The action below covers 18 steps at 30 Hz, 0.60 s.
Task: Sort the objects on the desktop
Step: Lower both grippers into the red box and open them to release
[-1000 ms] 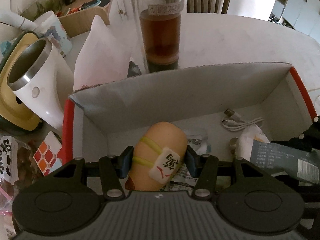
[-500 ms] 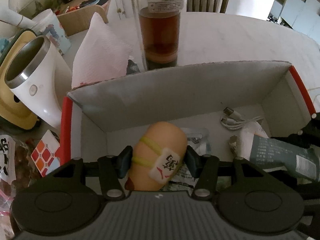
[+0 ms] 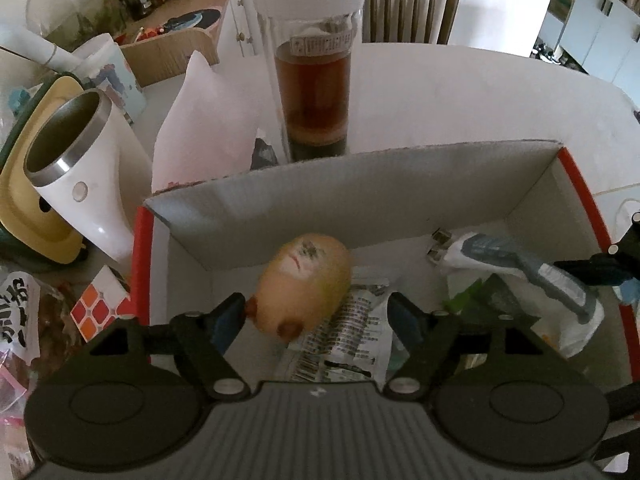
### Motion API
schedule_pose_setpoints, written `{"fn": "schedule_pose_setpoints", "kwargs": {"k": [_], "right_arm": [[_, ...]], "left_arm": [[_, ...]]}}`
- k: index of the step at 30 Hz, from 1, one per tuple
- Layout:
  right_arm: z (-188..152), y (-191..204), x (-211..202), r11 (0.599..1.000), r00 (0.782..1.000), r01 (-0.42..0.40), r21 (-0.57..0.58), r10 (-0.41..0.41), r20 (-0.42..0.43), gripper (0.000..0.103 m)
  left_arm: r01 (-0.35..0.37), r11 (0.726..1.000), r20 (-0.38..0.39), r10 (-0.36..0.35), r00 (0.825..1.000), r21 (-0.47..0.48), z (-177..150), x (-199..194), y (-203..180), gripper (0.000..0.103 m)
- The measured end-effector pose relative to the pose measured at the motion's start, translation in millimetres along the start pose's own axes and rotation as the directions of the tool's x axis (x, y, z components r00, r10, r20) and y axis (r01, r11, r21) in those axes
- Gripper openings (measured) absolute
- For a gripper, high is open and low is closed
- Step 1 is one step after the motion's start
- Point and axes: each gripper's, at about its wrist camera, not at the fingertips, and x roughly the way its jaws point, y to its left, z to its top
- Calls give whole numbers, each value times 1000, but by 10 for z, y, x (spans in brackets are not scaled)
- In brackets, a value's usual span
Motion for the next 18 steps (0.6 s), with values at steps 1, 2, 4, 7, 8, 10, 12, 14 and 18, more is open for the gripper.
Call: {"fn": "schedule_pose_setpoints", "kwargs": {"k": [1,2,4,7,8,10,12,14,18], "right_arm": [[-1,-3,-22,1000,1000,2,2,-2,5,66],[-3,-5,-43,1000,1000,2,5,-2,9,66],[-13,-24,-88,1000,1000,2,6,-2,17,66],[-13,-19,-159,1000,1000,9,6,-9,29,67],[-12,-32,-186,1000,999,10,7,-10,32,67],[-16,-28,-249,1000,999,16,7,-16,43,67],[-20,-43,-304,1000,998,19,6,-19,52,67],[-33,-40,-367,1000,998,21,8,-22,60,67],[-75,-23,-498,1000,997,19,4,-19,73,67]], "left_arm": [[-1,1000,4,1,1000,-1,1,-20,-6,77],[-1,1000,8,1,1000,0,4,-34,-10,77],[-3,1000,15,3,1000,3,-13,-79,-6,77],[-4,1000,25,3,1000,11,-10,-150,-33,77],[-5,1000,30,5,1000,13,-7,-173,-54,77],[-5,1000,39,5,999,18,-4,-226,-66,77],[-5,1000,48,4,999,24,-9,-296,-92,77],[-8,999,57,6,998,31,-25,-353,-110,77],[-13,999,73,10,997,38,-73,-502,-154,77]]}}
